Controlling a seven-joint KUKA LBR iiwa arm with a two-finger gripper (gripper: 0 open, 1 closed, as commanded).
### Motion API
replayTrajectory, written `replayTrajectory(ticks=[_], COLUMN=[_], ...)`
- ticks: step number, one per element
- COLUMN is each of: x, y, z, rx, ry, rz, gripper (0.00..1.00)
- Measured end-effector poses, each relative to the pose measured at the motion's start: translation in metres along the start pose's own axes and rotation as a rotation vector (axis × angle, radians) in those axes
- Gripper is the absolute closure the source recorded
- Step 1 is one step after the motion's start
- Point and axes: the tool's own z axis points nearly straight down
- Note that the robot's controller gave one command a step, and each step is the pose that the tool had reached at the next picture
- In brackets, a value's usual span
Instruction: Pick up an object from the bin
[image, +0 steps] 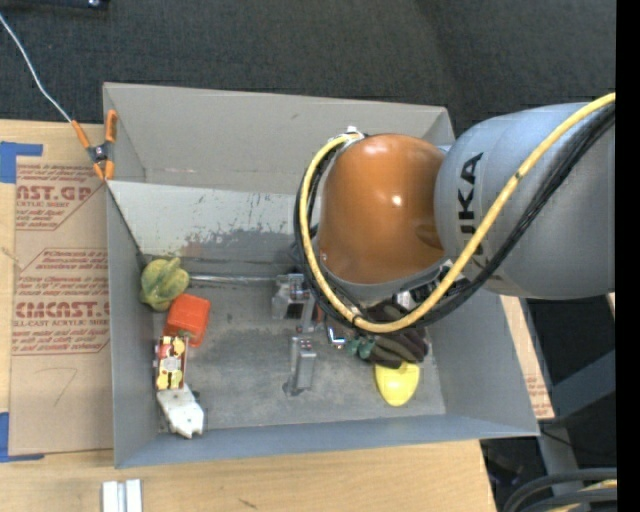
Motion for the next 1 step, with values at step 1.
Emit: replayTrajectory(ticks=[1], x=[-0.0016], y=[-0.0010], z=[-0.0045], rx=[-0.001], ry=[-0.008], rz=[0.002], gripper=[0.00])
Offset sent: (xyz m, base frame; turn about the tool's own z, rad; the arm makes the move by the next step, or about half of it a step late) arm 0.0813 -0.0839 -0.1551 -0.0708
